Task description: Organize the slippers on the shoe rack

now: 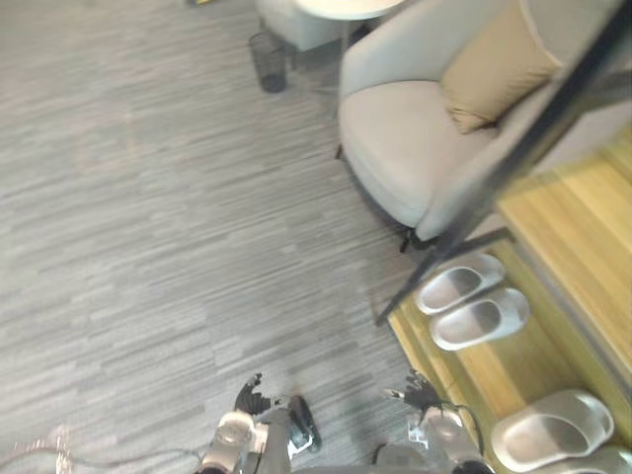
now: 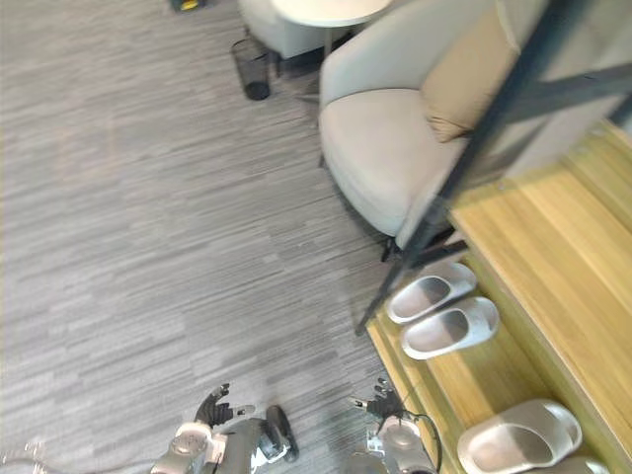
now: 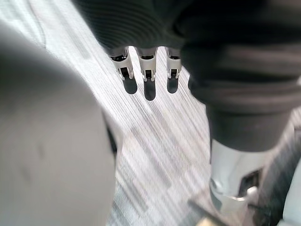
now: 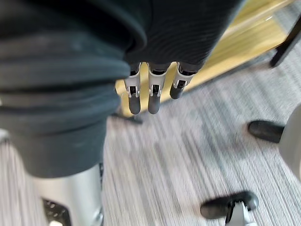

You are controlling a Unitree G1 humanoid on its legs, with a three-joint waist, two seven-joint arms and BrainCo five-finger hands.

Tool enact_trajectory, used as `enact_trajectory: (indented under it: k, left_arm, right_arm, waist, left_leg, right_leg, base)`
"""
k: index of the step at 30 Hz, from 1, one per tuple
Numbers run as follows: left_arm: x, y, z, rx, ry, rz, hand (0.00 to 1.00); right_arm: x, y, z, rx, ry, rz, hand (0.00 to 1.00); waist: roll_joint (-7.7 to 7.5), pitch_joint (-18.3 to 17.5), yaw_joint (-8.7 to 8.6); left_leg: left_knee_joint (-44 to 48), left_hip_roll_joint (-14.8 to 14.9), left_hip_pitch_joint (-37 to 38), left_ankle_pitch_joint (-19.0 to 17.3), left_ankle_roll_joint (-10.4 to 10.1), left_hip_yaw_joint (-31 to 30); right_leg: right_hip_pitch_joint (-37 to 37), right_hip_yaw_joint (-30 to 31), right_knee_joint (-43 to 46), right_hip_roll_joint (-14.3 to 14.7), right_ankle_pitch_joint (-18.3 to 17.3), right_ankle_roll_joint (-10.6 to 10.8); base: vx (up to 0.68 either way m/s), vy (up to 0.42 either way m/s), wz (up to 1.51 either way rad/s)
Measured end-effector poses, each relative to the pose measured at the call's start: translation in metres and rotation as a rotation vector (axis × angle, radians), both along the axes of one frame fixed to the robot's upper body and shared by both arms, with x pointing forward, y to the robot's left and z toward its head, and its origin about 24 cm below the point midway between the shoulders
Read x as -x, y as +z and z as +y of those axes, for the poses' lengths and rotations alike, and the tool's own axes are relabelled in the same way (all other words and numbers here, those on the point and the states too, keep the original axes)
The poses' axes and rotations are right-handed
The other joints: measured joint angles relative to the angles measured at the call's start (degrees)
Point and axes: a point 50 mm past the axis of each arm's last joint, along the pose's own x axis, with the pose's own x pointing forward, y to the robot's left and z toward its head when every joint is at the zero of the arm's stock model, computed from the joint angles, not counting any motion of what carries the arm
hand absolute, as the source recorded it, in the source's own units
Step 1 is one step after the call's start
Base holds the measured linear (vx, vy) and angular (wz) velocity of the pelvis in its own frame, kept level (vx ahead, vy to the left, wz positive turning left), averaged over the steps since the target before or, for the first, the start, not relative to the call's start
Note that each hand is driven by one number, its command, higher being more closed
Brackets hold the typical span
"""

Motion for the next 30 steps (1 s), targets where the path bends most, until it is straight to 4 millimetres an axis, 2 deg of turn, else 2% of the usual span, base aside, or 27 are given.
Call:
enact_trajectory:
  k: [1, 3, 4, 5, 7, 8, 9, 10, 11, 13, 14, 15, 17, 18, 20, 21, 22, 23, 24, 25, 26, 27, 28, 30]
  left_arm:
    - [0.001, 0.000, 0.002, -0.005, 0.001, 0.004, 0.00]
    - [0.007, -0.002, 0.005, -0.012, 0.005, 0.019, 0.00]
    - [0.007, -0.003, 0.005, -0.011, 0.007, 0.020, 0.00]
    - [0.009, -0.003, 0.005, -0.009, 0.016, 0.024, 0.00]
    - [0.013, -0.005, 0.007, -0.009, 0.029, 0.041, 0.00]
    - [0.013, -0.006, 0.008, -0.005, 0.038, 0.046, 0.00]
    - [0.015, -0.007, 0.009, -0.002, 0.054, 0.050, 0.00]
    - [0.016, -0.007, 0.010, -0.001, 0.060, 0.055, 0.00]
    - [0.018, -0.008, 0.010, 0.005, 0.079, 0.061, 0.00]
    - [0.021, -0.010, 0.007, 0.019, 0.090, 0.070, 0.00]
    - [0.022, -0.010, 0.008, 0.025, 0.112, 0.071, 0.00]
    - [0.024, -0.011, 0.009, 0.028, 0.129, 0.075, 0.00]
    - [0.022, -0.009, 0.009, 0.044, 0.171, 0.060, 0.00]
    - [0.020, -0.008, 0.009, 0.060, 0.203, 0.041, 0.00]
    - [0.015, -0.004, 0.013, 0.071, 0.241, 0.006, 0.00]
    - [0.012, -0.002, 0.014, 0.070, 0.249, -0.003, 0.00]
    - [0.008, -0.001, 0.013, 0.070, 0.244, -0.014, 0.00]
    - [0.007, 0.000, 0.013, 0.071, 0.242, -0.016, 0.00]
    - [0.006, 0.000, 0.012, 0.073, 0.238, -0.018, 0.00]
    - [0.004, 0.000, 0.012, 0.071, 0.235, -0.019, 0.00]
    - [0.003, 0.001, 0.013, 0.073, 0.243, -0.024, 0.00]
    - [0.000, 0.002, 0.015, 0.073, 0.249, -0.035, 0.00]
    - [-0.002, 0.003, 0.018, 0.070, 0.253, -0.041, 0.00]
    - [0.000, 0.004, 0.025, 0.059, 0.264, -0.039, 0.00]
  right_arm:
    - [0.000, 0.000, 0.003, -0.008, 0.005, 0.000, 0.00]
    - [0.001, -0.001, 0.006, -0.017, 0.008, 0.004, 0.00]
    - [0.002, -0.002, 0.007, -0.017, 0.011, 0.007, 0.00]
    - [0.006, -0.003, 0.006, -0.017, 0.012, 0.015, 0.00]
    - [0.006, -0.003, 0.004, -0.009, 0.020, 0.016, 0.00]
    - [0.006, -0.003, 0.002, -0.004, 0.020, 0.017, 0.00]
    - [0.011, -0.004, 0.000, -0.002, 0.017, 0.028, 0.00]
    - [0.017, -0.007, 0.000, -0.004, 0.012, 0.045, 0.00]
    - [0.022, -0.009, -0.002, -0.012, -0.005, 0.058, 0.00]
    - [0.021, -0.009, -0.004, -0.011, -0.016, 0.064, 0.00]
    - [0.018, -0.008, -0.006, -0.008, -0.016, 0.056, 0.00]
    - [0.019, -0.009, -0.004, -0.014, -0.016, 0.060, 0.00]
    - [0.021, -0.009, -0.001, -0.027, -0.019, 0.058, 0.00]
    - [0.020, -0.008, -0.001, -0.030, -0.024, 0.050, 0.00]
    - [0.020, -0.008, 0.000, -0.034, -0.024, 0.048, 0.00]
    - [0.017, -0.007, -0.001, -0.031, -0.023, 0.041, 0.00]
    - [0.016, -0.006, -0.004, -0.021, -0.024, 0.038, 0.00]
    - [0.015, -0.006, -0.006, -0.015, -0.024, 0.036, 0.00]
    - [0.012, -0.004, -0.009, -0.008, -0.023, 0.026, 0.00]
    - [0.013, -0.004, -0.014, -0.005, -0.040, 0.033, 0.00]
    - [0.013, -0.005, -0.011, -0.013, -0.040, 0.035, 0.00]
    - [0.011, -0.004, -0.008, -0.018, -0.035, 0.031, 0.00]
    - [0.010, -0.004, -0.007, -0.020, -0.034, 0.030, 0.00]
    - [0.001, 0.000, -0.007, -0.018, -0.026, 0.007, 0.00]
  waist:
    - [-0.36, -0.1, 0.08]
    - [-0.73, -0.3, -0.02]
    - [-0.77, -0.3, -0.04]
    - [-0.77, -0.3, -0.55]
    - [-0.44, -0.4, -1.38]
    - [-0.48, -0.4, -1.78]
    - [-0.85, -0.7, -2.19]
    - [-1.35, -1.0, -2.32]
    - [-2.31, -1.9, -2.32]
    - [-0.62, -2.6, -1.74]
    - [-0.18, -2.4, -1.74]
    - [-0.04, -2.3, -1.74]
    - [0.09, -1.8, -1.70]
    - [-0.26, -1.5, -1.48]
    - [-0.20, -0.9, -0.95]
    - [-0.49, -0.8, -0.48]
    - [-0.38, -0.8, -0.02]
    - [-0.17, -0.9, 0.33]
    - [0.40, -0.6, 0.56]
    - [0.74, -0.5, 0.81]
    - [-0.55, -0.9, 0.78]
    - [-0.80, -1.0, 0.80]
    - [-0.87, -1.1, 1.19]
    - [-1.24, -1.2, 1.45]
  left_leg:
    - [-1.9, -0.7, 1.0, 0.5, -0.2, -1.1]
    - [-5.4, -2.2, 3.7, 1.6, -0.5, -4.1]
    - [-7.1, -2.7, 5.1, 2.1, -0.7, -5.2]
    - [-9.9, -3.4, 7.4, 2.9, -1.0, -7.5]
    - [-11.6, -3.8, 9.2, 3.3, -1.1, -11.6]
    - [-12.2, -4.0, 10.0, 3.4, -1.2, -13.8]
    - [-12.6, -4.8, 10.7, 3.5, -1.5, -15.9]
    - [-12.5, -5.7, 10.8, 3.5, -1.7, -17.8]
    - [-11.9, -6.2, 11.7, 3.0, -2.2, -20.0]
    - [-11.4, -4.9, 11.8, 2.0, -4.1, -21.6]
    - [-10.1, -4.5, 11.7, 1.4, -5.0, -21.7]
    - [-6.9, -4.2, 11.1, 0.2, -6.8, -21.3]
    - [6.2, -3.1, 7.2, -3.3, -11.9, -18.6]
    - [18.8, -0.8, 2.8, -4.9, -12.9, -14.4]
    - [32.3, 6.3, -2.4, -6.5, -10.5, -7.5]
    - [33.4, 9.8, -4.9, -7.2, -9.6, -4.8]
    - [28.9, 11.1, -7.0, -7.1, -9.2, -3.4]
    - [24.1, 11.1, -7.5, -6.0, -8.3, -3.1]
    - [17.4, 10.8, -7.5, -3.3, -7.3, -3.0]
    - [10.7, 9.5, -7.1, 1.0, -7.0, -3.5]
    - [7.3, 6.8, -6.0, 2.0, -6.3, -3.2]
    - [5.7, 5.8, -5.9, 2.6, -5.8, -3.5]
    - [5.2, 5.3, -6.2, 2.6, -5.7, -3.8]
    - [5.3, 4.1, -4.8, 1.5, -4.2, -4.0]
  right_leg:
    - [-3.7, 2.1, 7.7, -0.9, 0.2, 0.5]
    - [-8.1, 7.3, 14.8, 0.7, -3.0, 0.3]
    - [-9.1, 9.5, 14.9, 2.1, -4.1, 0.3]
    - [-10.5, 12.8, 13.3, 4.8, -5.5, 0.3]
    - [-13.7, 15.7, 9.2, 8.4, -5.6, -0.2]
    - [-14.7, 16.7, 6.5, 9.6, -5.4, -0.4]
    - [-15.0, 17.8, 2.4, 9.9, -4.0, -1.8]
    - [-14.9, 18.1, -1.3, 9.4, -2.0, -3.1]
    - [-14.3, 17.7, -3.7, 8.7, 1.7, -3.8]
    - [-11.4, 15.1, -7.0, 9.4, 1.9, -4.3]
    - [-9.9, 14.0, -8.1, 9.5, 1.6, -4.6]
    - [-7.8, 12.9, -9.3, 9.5, 1.5, -4.8]
    - [-3.3, 11.8, -11.1, 9.3, 1.5, -5.1]
    - [-0.2, 11.2, -12.2, 9.5, 0.3, -7.0]
    - [4.8, 9.8, -14.5, 9.9, -1.5, -7.1]
    - [6.4, 9.6, -15.7, 9.7, -1.8, -6.9]
    - [7.5, 9.5, -16.7, 8.4, -2.3, -6.1]
    - [7.8, 9.4, -16.7, 7.8, -2.8, -5.1]
    - [8.4, 9.3, -16.8, 7.4, -3.5, -4.1]
    - [9.6, 9.3, -16.7, 6.4, -5.2, -1.7]
    - [9.0, 8.8, -16.9, 4.8, -4.6, -2.1]
    - [8.1, 9.0, -17.9, 4.5, -3.2, -3.1]
    - [8.1, 9.4, -19.2, 4.7, -1.3, -3.0]
    - [10.2, 9.9, -20.1, 4.0, 2.9, 0.4]
  base:
    - [0.07, 0.121, 0.59]
    - [0.12, 0.087, 0.67]
    - [0.16, 0.026, 0.85]
    - [0.17, -0.016, 0.90]
    - [0.17, -0.059, 1.08]
    - [0.19, -0.117, 1.25]
    - [0.21, -0.135, 1.28]
    - [0.24, -0.173, 1.34]
    - [0.32, -0.202, 1.11]
    - [0.38, -0.210, 0.72]
    - [0.31, -0.164, 0.54]
    - [0.28, -0.132, 0.57]
    - [0.28, -0.072, 0.54]
    - [0.28, -0.020, 0.52]
    - [0.36, -0.013, 0.36]
    - [0.37, 0.067, 0.14]
    - [0.31, 0.108, 0.05]
    - [0.26, 0.134, 0.02]
    - [0.35, 0.214, 0.14]
    - [0.36, 0.206, 0.39]
    - [0.37, 0.202, 0.50]
    - [0.26, 0.142, 0.48]
    - [0.32, 0.174, 0.33]
    - [0.35, 0.175, 0.24]
